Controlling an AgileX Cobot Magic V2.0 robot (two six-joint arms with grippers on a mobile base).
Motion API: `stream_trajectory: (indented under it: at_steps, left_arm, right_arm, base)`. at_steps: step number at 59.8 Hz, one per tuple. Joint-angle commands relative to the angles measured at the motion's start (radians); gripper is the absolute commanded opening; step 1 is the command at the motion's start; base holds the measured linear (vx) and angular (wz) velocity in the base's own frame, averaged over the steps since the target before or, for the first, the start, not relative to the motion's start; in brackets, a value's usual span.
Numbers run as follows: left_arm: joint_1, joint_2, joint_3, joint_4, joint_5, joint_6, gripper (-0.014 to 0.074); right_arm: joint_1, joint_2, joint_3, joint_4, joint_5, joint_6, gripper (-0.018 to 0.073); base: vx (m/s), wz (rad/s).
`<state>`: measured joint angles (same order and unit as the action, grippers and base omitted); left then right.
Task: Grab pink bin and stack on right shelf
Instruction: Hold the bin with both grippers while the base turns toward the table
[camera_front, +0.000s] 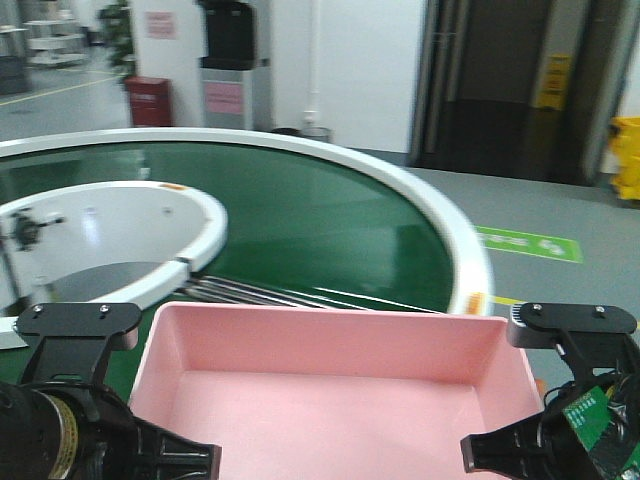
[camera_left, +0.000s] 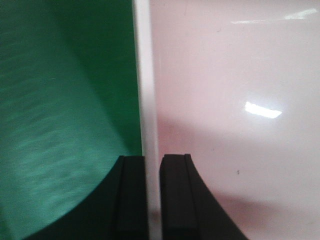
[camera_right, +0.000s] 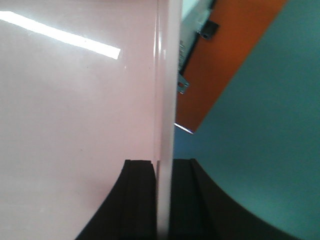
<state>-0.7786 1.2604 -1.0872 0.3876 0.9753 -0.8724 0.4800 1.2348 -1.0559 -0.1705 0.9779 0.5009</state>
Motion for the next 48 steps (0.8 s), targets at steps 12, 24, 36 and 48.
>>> stream_trajectory:
  at_steps: [12, 24, 36, 48]
  left_arm:
    - [-0.009, -0.033, -0.033, 0.033, -0.064, -0.003, 0.0041]
    - [-0.009, -0.033, -0.033, 0.033, -0.064, -0.003, 0.0041]
    - [-0.009, -0.033, -0.033, 0.033, -0.064, -0.003, 0.0041]
    - [-0.009, -0.033, -0.033, 0.033, -0.064, -0.003, 0.0041]
  right_arm:
    - [-0.003, -0.025, -0.029, -0.043, -0.042, -0.006, 0.0084]
    - [-0.003, -0.025, -0.029, -0.043, -0.042, -0.006, 0.0084]
    - [-0.003, -0.025, -0.029, -0.043, -0.042, -0.006, 0.0084]
    - [-0.003, -0.025, -0.029, -0.043, -0.042, -0.006, 0.0084]
  base:
    - [-0.15, -0.69]
    - [-0.14, -0.66]
    - [-0.12, -0.66]
    - [-0.09, -0.69]
